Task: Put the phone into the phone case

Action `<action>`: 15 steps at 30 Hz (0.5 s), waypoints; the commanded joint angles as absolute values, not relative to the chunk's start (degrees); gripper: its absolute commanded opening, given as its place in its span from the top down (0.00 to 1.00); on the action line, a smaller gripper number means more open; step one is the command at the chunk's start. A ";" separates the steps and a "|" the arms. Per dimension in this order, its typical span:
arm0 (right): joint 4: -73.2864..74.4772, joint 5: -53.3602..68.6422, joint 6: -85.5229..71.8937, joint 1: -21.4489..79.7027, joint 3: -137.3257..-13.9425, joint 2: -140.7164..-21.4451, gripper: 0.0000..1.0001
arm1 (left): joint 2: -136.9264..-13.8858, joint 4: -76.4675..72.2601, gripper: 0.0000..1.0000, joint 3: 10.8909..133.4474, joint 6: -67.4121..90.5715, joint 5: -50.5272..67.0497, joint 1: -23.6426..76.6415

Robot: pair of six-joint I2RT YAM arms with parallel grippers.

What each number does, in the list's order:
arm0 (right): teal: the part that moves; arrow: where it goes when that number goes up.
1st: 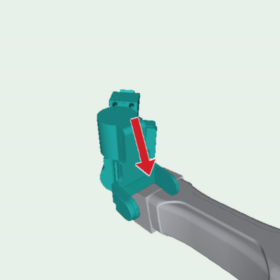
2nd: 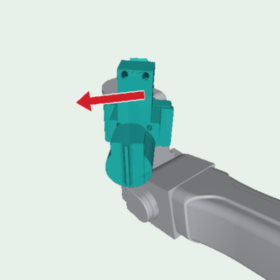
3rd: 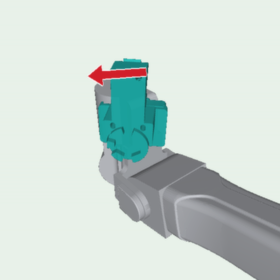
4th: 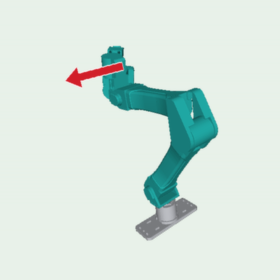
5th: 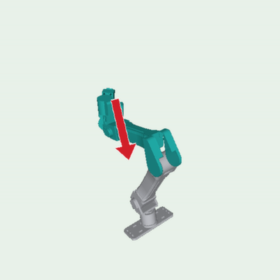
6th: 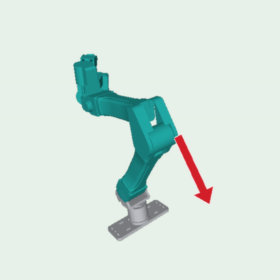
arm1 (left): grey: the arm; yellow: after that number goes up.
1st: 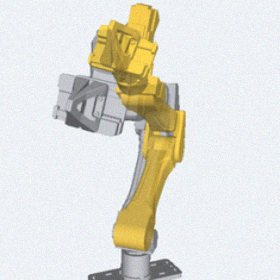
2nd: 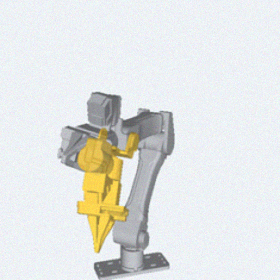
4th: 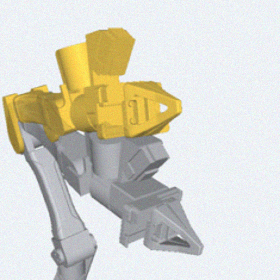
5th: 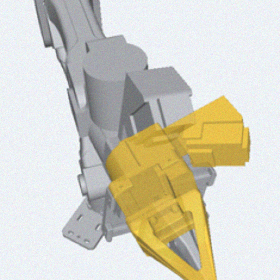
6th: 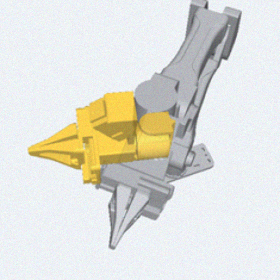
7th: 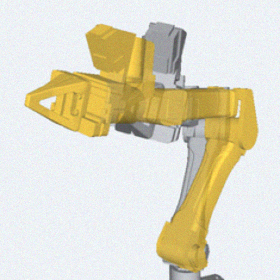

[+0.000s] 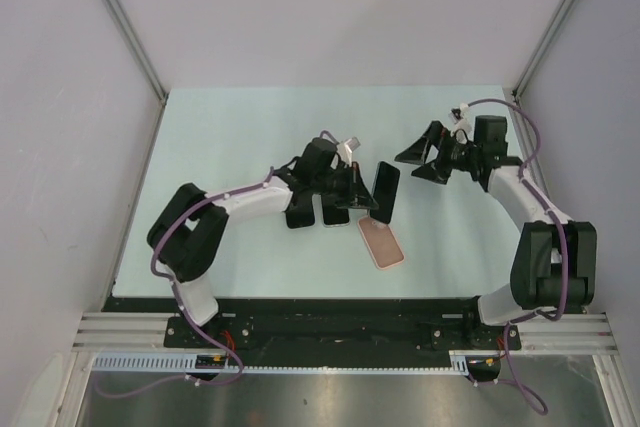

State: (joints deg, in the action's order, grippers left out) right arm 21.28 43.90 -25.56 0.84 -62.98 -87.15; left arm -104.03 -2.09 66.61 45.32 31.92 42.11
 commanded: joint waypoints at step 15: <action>-31.64 65.47 -48.60 5.45 -43.33 -87.80 0.36 | -85.52 -24.60 1.00 51.95 59.31 31.99 38.94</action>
State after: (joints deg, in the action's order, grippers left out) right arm -28.36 62.98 -50.30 4.12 -42.26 -88.62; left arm -90.91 -15.22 52.69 55.55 31.68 39.70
